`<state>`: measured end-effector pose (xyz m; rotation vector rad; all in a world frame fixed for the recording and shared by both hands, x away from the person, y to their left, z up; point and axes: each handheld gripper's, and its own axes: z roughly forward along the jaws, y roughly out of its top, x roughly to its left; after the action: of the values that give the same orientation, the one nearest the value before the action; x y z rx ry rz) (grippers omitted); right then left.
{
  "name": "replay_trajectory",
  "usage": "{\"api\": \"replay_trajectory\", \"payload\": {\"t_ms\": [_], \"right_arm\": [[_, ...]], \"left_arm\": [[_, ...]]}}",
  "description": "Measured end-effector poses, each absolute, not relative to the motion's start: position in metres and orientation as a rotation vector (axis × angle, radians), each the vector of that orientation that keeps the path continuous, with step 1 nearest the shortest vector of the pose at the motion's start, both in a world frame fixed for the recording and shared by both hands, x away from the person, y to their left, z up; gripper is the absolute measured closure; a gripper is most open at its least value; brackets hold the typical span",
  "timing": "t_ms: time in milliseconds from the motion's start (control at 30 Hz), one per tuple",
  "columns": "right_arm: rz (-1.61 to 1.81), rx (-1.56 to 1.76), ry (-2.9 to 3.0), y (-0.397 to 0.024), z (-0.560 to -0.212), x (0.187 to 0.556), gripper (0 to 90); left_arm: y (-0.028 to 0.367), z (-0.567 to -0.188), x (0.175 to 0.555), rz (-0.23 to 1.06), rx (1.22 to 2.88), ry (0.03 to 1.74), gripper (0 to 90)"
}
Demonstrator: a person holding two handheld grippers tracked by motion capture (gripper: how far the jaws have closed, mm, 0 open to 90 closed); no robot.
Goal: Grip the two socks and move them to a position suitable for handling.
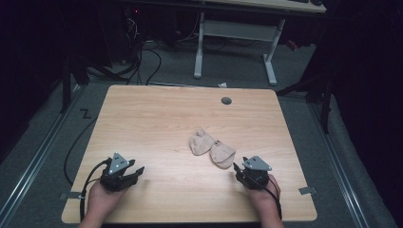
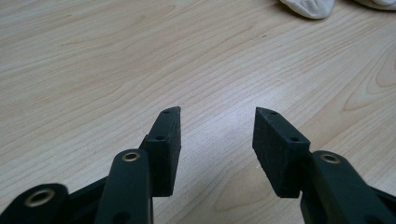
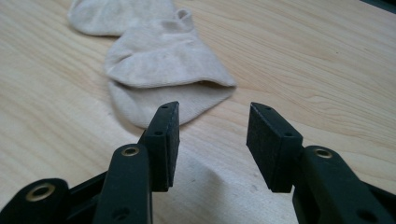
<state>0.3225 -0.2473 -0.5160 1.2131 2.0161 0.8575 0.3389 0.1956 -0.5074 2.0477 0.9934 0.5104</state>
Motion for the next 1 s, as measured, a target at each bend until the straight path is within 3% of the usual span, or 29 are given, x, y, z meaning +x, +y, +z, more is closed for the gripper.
{"api": "replay_trajectory", "payload": {"t_ms": [467,533,567,600,667,833,1000], "right_arm": [[0.892,1.214,2.062,-0.248,-0.518,0.320,57.7],[0.911,1.209,2.076,-0.246,-0.517,0.323,63.0],[0.936,1.218,2.096,-0.245,-0.515,0.326,76.3],[0.936,1.218,2.096,-0.245,-0.515,0.326,76.3],[0.962,1.239,2.109,-0.244,-0.512,0.331,88.2],[0.962,1.231,2.122,-0.238,-0.505,0.355,90.0],[0.926,1.250,2.115,-0.236,-0.507,0.377,90.0]], "left_arm": [[0.186,-0.510,0.339,0.520,2.075,0.974,52.2],[0.188,-0.510,0.339,0.517,2.069,0.979,52.2],[0.189,-0.509,0.340,0.512,2.065,0.977,52.5],[0.189,-0.509,0.340,0.512,2.065,0.977,53.0],[0.189,-0.509,0.340,0.508,2.060,0.975,53.1],[0.189,-0.509,0.340,0.503,2.061,0.974,53.5],[0.188,-0.509,0.338,0.489,2.067,0.956,60.9]]}}
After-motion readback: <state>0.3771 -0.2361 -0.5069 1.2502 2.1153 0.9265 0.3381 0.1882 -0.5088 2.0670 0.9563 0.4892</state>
